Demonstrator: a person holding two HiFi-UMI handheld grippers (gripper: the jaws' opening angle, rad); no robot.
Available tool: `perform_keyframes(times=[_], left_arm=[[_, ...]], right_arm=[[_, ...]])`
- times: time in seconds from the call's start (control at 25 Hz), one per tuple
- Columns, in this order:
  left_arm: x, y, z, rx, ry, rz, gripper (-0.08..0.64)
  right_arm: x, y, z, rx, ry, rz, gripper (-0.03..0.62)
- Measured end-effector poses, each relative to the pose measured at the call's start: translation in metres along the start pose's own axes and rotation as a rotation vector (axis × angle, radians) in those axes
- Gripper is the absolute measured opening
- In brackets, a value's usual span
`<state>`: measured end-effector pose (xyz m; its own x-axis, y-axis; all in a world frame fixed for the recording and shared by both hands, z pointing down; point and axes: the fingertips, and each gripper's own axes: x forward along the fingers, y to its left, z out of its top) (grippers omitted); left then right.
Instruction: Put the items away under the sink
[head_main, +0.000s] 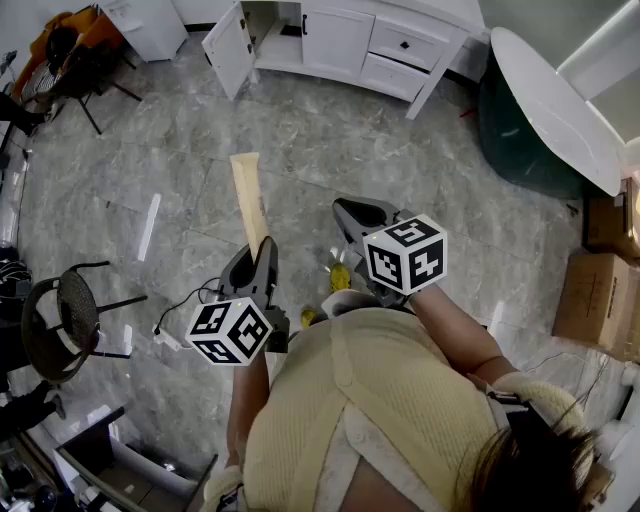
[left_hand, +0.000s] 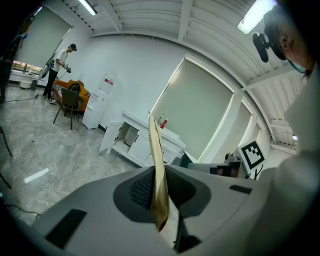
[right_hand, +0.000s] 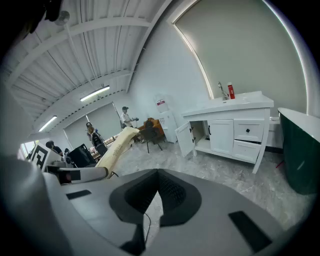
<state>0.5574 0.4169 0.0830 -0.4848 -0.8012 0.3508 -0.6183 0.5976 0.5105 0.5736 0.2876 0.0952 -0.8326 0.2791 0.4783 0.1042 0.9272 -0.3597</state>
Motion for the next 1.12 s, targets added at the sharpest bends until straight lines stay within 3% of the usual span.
perform_keyframes(times=[0.68,1.12], left_arm=[[0.086,-0.009,0.020,-0.024,0.021,0.036,0.072],[0.123,0.005,0.040,-0.022,0.041,0.021,0.072]], right_arm=[[0.030,-0.069,0.030,0.025,0.034,0.053,0.025],[0.046,-0.097,0.042,0.063,0.041,0.006,0.025]])
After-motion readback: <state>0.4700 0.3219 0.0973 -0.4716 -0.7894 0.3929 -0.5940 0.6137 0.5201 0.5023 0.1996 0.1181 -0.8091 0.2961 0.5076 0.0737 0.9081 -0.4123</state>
